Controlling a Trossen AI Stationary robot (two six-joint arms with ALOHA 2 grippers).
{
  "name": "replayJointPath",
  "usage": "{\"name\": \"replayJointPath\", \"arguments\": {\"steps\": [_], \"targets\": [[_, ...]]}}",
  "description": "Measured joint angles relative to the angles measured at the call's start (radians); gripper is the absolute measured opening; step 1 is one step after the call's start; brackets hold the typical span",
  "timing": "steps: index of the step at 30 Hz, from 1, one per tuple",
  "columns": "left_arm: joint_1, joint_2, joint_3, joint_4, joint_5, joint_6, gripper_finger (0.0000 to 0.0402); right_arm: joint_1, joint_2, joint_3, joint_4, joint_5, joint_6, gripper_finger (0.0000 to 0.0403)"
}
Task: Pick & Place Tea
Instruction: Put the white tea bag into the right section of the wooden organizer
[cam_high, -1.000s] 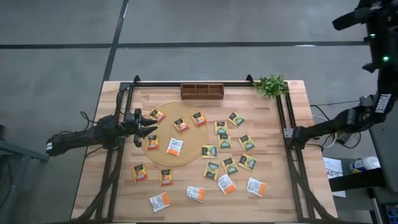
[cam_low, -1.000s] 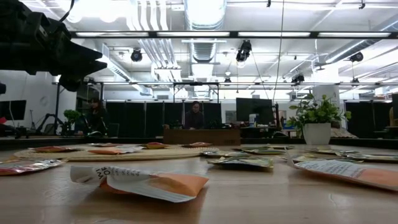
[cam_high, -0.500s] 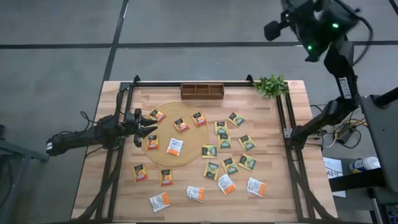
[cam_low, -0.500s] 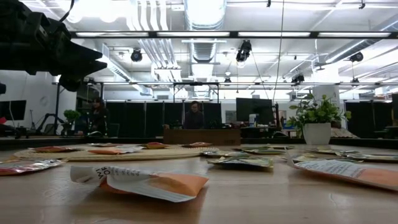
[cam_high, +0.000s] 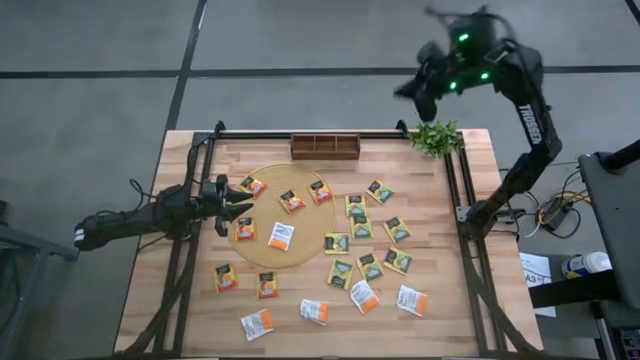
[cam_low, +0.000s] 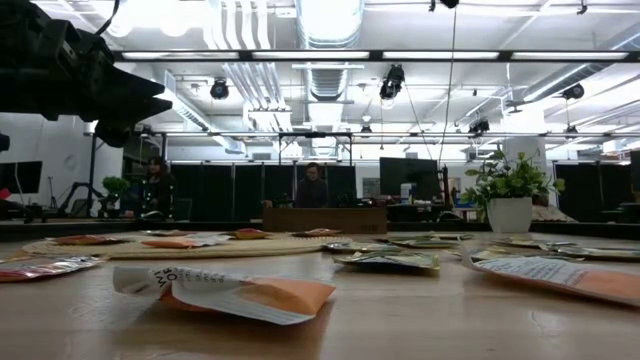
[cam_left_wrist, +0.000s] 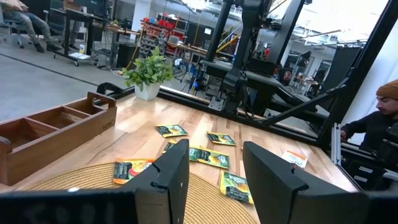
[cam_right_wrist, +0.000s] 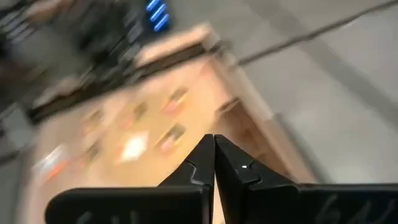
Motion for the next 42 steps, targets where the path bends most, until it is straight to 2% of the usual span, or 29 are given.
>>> {"name": "replayJointPath", "arguments": {"steps": [3, 8, 13, 19, 26, 34, 42], "targets": [[0.000, 0.000, 0.000, 0.000, 0.000, 0.000, 0.0145, 0.042, 0.020, -0.001, -0.141, -0.074, -0.090, 0.0009], [0.000, 0.000, 0.000, 0.000, 0.000, 0.000, 0.0145, 0.144, 0.026, -0.025, -0.103, -0.146, -0.177, 0.0009], [0.000, 0.000, 0.000, 0.000, 0.000, 0.000, 0.0145, 0.230, 0.027, -0.030, -0.136, -0.092, -0.198, 0.0009], [0.000, 0.000, 0.000, 0.000, 0.000, 0.000, 0.0145, 0.315, 0.025, -0.089, -0.133, -0.090, -0.174, 0.0009], [0.000, 0.000, 0.000, 0.000, 0.000, 0.000, 0.0145, 0.484, 0.020, -0.265, -0.134, -0.091, -0.241, 0.0009], [0.000, 0.000, 0.000, 0.000, 0.000, 0.000, 0.0145, 0.659, 0.018, -0.552, -0.134, -0.092, -0.308, 0.0009], [0.000, 0.000, 0.000, 0.000, 0.001, 0.000, 0.0145, 0.759, 0.022, -0.804, -0.102, -0.097, -0.449, 0.0009]]}}
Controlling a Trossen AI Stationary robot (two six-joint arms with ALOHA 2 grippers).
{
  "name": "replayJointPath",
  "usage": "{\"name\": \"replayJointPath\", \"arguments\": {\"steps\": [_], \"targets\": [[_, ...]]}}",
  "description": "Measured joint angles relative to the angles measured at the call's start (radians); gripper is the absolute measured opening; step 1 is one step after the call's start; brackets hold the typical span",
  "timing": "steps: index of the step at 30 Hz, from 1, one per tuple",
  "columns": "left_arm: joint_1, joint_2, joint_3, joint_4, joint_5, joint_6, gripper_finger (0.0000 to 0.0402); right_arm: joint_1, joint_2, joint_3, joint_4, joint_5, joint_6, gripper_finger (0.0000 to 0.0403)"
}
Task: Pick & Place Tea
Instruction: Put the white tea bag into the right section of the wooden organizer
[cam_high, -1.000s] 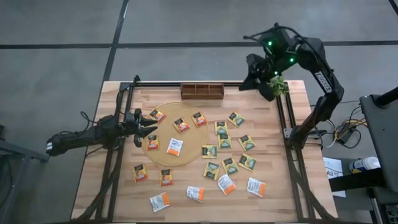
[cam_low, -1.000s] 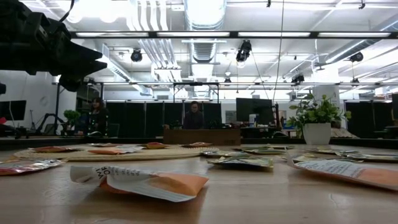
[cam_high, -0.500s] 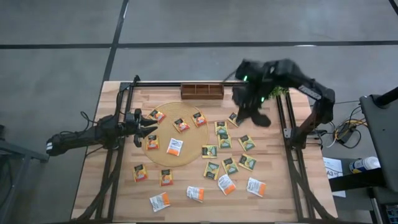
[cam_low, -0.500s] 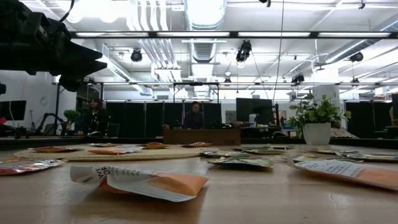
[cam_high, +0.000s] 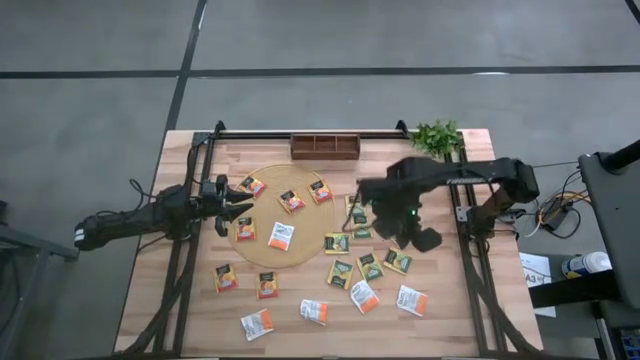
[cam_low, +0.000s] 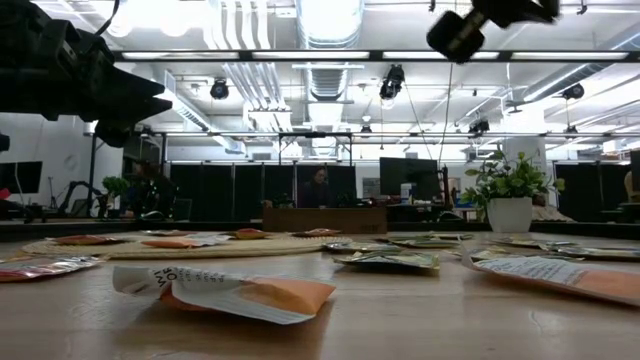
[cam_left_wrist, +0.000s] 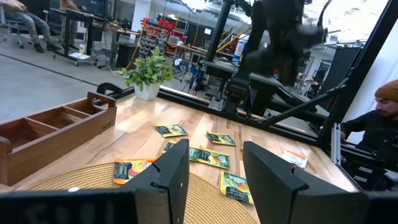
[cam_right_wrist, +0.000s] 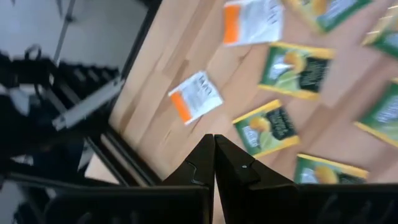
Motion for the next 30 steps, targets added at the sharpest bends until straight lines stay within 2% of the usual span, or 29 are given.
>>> {"name": "replayJointPath", "arguments": {"steps": [7, 16, 26, 30], "targets": [[0.000, 0.000, 0.000, 0.000, 0.000, 0.000, 0.0145, 0.067, 0.065, -0.138, 0.087, -0.005, -0.184, 0.0009], [0.000, 0.000, 0.000, 0.000, 0.000, 0.000, 0.0145, 0.132, 0.214, -0.160, 0.162, -0.004, -0.231, 0.0009], [0.000, 0.000, 0.000, 0.000, 0.000, 0.000, 0.0145, 0.201, 0.203, -0.251, 0.395, -0.002, -0.223, 0.0009], [0.000, 0.000, 0.000, 0.000, 0.000, 0.000, 0.0145, 0.246, 0.174, -0.313, 0.467, -0.002, -0.214, 0.0029]]}}
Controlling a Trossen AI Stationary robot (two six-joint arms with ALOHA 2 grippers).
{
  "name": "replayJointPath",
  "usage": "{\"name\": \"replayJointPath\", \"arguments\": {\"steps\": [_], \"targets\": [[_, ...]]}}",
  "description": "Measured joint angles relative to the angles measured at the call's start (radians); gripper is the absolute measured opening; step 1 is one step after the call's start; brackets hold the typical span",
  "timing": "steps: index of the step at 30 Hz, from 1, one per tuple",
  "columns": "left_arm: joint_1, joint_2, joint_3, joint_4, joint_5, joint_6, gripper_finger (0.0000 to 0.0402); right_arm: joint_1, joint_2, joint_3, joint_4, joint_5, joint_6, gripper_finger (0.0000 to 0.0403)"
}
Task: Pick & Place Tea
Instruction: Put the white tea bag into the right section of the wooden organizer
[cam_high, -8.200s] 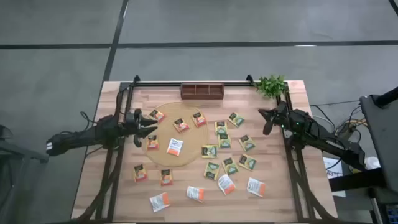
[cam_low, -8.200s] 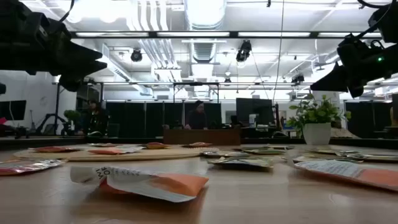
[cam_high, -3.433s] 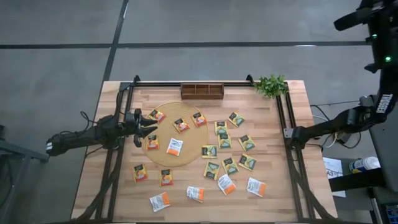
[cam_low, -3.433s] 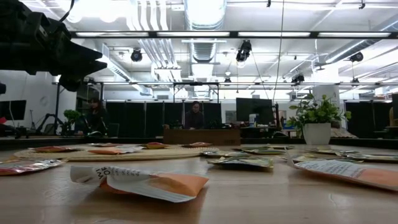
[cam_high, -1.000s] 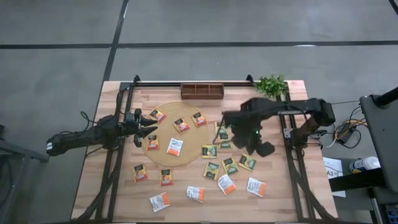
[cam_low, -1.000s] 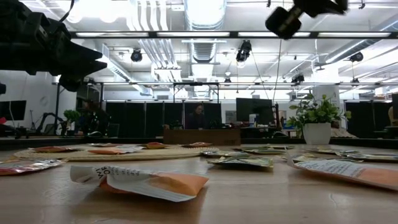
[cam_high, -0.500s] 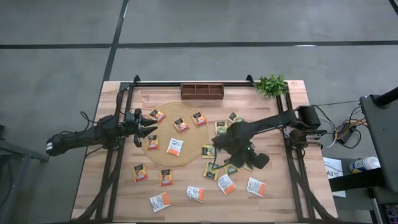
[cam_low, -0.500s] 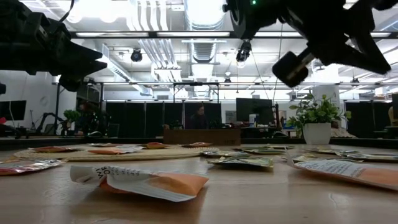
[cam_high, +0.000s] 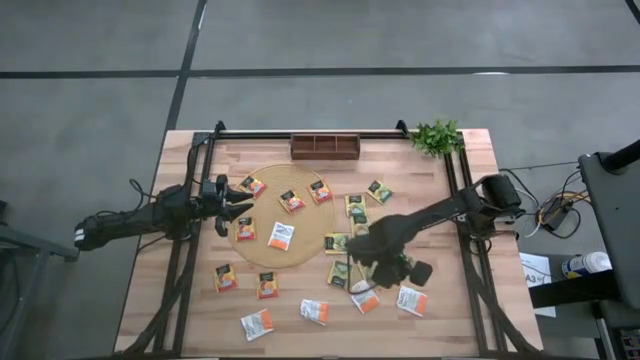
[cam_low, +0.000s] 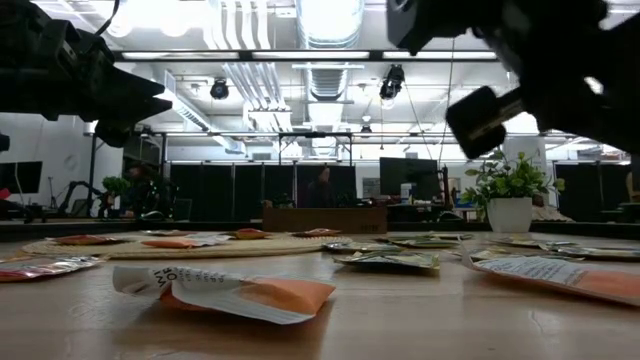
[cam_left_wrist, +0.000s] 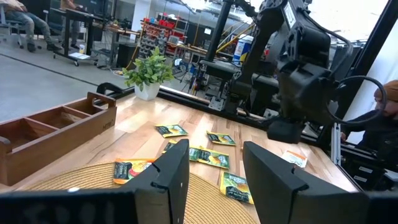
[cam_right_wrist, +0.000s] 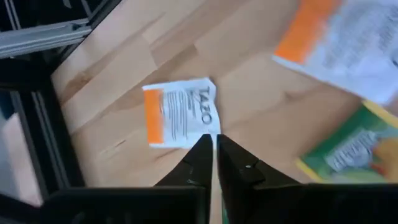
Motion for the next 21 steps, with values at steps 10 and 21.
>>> {"name": "replayJointPath", "arguments": {"steps": [10, 21], "targets": [[0.000, 0.000, 0.000, 0.004, 0.000, 0.000, 0.0145, 0.054, -0.014, -0.090, 0.089, 0.011, 0.075, 0.0208], [0.000, 0.000, 0.000, 0.006, 0.000, 0.000, 0.0145, 0.096, -0.009, -0.113, 0.212, 0.012, -0.030, 0.0284]]}}
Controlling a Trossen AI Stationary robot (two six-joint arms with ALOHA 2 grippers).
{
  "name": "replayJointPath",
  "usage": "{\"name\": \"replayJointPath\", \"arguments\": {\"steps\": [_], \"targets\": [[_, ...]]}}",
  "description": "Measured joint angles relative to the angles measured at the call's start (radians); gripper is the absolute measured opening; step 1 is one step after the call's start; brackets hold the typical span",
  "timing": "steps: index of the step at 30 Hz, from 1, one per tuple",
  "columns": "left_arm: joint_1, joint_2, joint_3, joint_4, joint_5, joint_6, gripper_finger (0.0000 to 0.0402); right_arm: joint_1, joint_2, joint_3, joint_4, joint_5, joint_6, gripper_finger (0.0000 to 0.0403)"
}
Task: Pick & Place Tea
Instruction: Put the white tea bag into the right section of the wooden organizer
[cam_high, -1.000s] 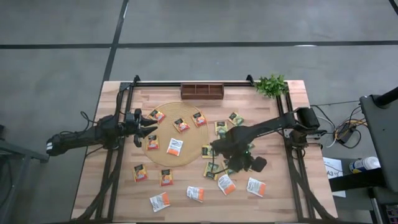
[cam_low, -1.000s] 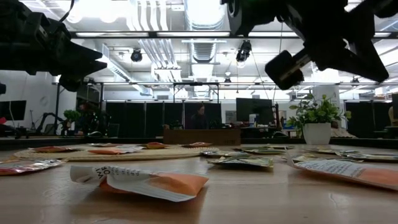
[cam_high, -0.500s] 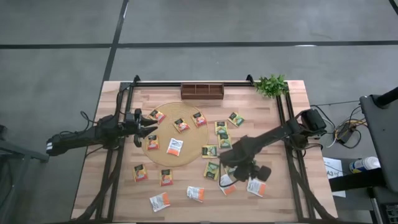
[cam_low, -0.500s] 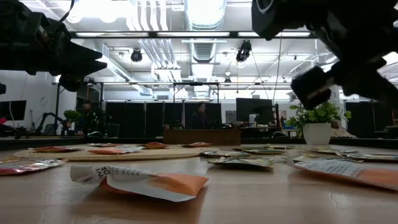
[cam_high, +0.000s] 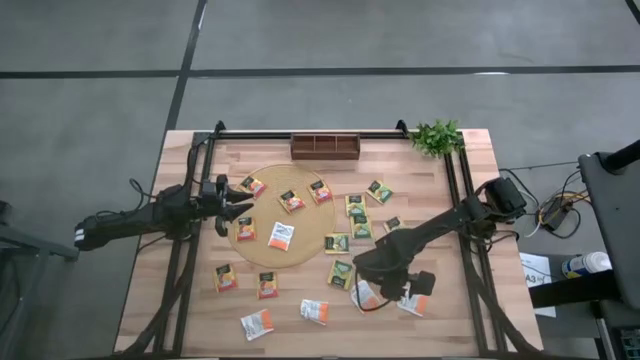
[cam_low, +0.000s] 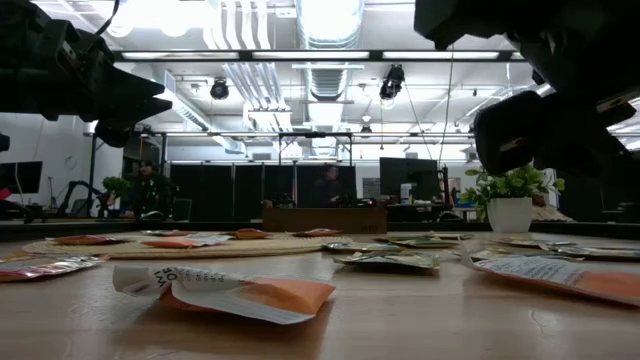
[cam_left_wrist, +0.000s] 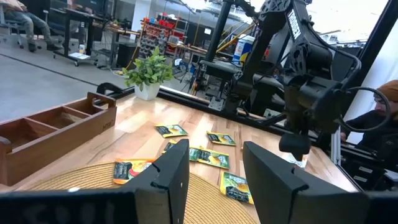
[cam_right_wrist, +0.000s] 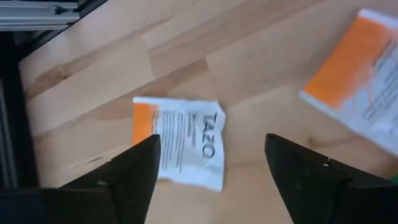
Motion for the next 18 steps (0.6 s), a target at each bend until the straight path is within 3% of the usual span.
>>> {"name": "replayJointPath", "arguments": {"steps": [18], "targets": [[0.000, 0.000, 0.000, 0.000, 0.000, 0.000, 0.0145, 0.010, 0.004, -0.102, 0.111, 0.017, 0.000, 0.0239]]}}
